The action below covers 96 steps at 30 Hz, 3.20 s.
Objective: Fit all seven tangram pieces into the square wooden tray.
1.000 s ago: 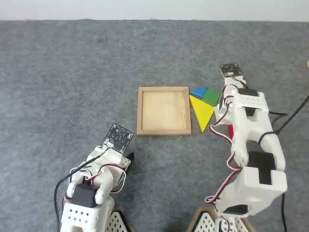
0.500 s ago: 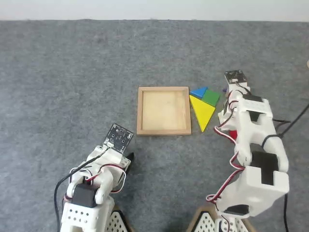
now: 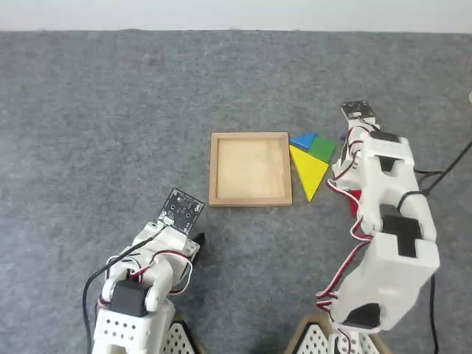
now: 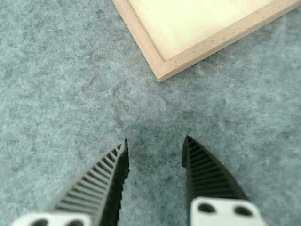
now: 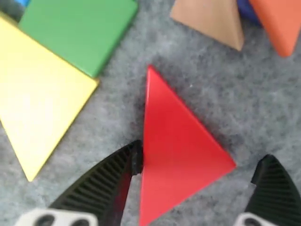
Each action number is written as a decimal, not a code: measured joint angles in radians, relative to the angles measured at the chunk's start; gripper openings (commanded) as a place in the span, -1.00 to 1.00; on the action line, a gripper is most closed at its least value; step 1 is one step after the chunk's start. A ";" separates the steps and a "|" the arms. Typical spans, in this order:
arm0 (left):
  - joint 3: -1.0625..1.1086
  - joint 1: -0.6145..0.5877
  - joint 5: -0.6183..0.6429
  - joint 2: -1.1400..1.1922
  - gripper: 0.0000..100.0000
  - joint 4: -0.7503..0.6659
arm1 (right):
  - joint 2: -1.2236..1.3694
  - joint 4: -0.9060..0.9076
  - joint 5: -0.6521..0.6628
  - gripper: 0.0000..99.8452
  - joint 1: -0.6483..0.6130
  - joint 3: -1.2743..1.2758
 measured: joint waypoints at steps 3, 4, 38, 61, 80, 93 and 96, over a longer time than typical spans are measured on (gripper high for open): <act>0.000 0.000 0.000 0.000 -0.63 0.000 | 0.000 0.029 0.000 -0.24 0.000 -0.002; 0.000 0.000 0.000 0.000 -0.63 0.000 | 0.000 0.034 0.000 -0.24 0.000 -0.002; 0.000 0.000 0.000 0.000 -0.63 0.000 | 0.012 0.035 0.074 -0.38 -0.009 -0.147; 0.000 0.000 0.000 0.000 -0.63 0.000 | 0.157 0.060 0.121 -0.38 -0.012 -0.235; 0.000 0.000 0.000 0.000 -0.63 0.000 | 0.157 0.126 -0.029 -0.38 -0.005 -0.250; 0.000 0.000 0.000 0.000 -0.63 0.000 | 0.158 0.195 -0.049 -0.21 0.009 -0.265; 0.000 0.000 0.000 0.000 -0.63 0.000 | 0.158 0.195 -0.049 -0.21 0.012 -0.265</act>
